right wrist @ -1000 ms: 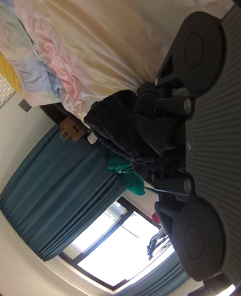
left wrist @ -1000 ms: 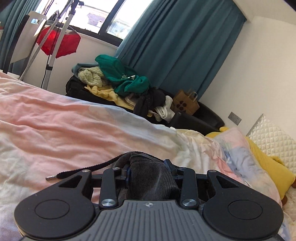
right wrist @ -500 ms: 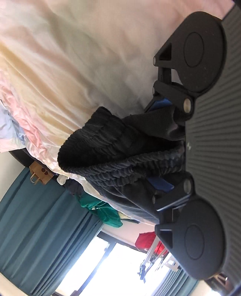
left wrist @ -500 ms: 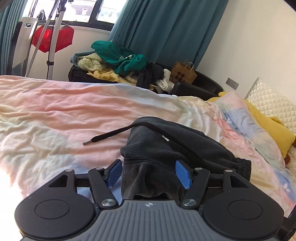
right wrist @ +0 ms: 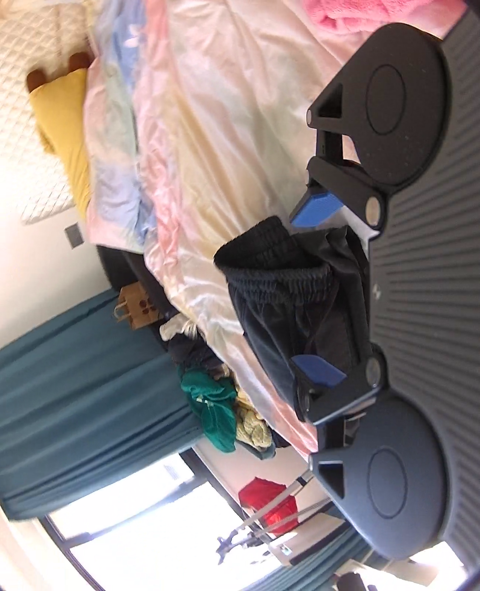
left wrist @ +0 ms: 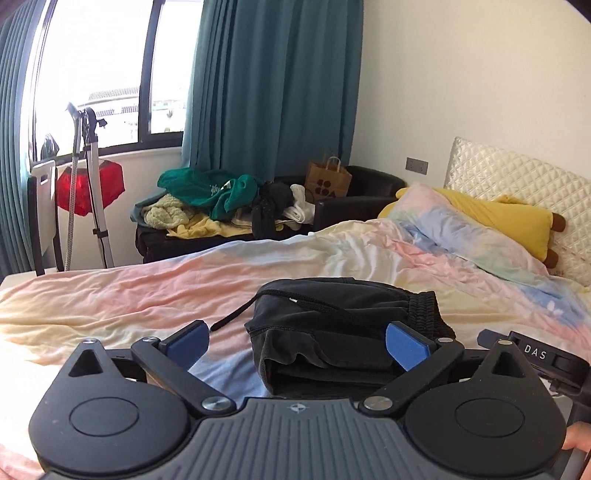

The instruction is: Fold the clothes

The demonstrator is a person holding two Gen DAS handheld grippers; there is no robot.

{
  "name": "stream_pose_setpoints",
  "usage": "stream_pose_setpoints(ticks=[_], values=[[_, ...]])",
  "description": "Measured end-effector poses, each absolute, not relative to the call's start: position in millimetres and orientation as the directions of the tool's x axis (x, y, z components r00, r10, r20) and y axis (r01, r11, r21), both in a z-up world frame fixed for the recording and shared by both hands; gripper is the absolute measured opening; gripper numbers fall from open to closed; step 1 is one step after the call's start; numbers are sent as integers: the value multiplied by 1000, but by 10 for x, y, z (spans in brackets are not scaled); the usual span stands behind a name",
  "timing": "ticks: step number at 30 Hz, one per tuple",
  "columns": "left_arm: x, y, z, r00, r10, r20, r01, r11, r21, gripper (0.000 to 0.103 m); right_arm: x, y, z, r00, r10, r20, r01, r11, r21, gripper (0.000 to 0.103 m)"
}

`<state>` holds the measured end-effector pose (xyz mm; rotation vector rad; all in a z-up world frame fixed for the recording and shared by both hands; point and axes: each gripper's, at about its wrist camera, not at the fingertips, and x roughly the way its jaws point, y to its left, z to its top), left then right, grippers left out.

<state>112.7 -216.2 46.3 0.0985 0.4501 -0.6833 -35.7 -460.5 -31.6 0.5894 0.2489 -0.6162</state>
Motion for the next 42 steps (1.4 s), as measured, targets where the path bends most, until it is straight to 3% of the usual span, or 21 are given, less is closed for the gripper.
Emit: stream_pose_setpoints(ticks=[5,10,13,18,22,42], values=[[756,-1903,493,734,-557,-390,590,806,-40,103,-428,-4283,-59,818,-455,-352,565,755,334,79],[385,-1643,523,780,-522,-345,548,836,-26,103,-538,-4091,-37,862,-367,-350,480,812,330,80],[195,-1501,529,802,-502,-324,526,851,-15,103,-607,-3932,-10,878,-364,-311,456,834,311,103],[200,-1372,447,809,-479,-341,512,859,8,103,-663,-3681,-11,856,-444,-266,504,832,233,103],[243,-1266,350,802,-478,-358,510,860,-7,103,-666,-3578,-118,827,-484,-287,546,814,200,103],[343,-1206,166,797,-435,-419,483,875,11,103,-437,-3327,-241,842,-460,-281,503,858,102,103]])
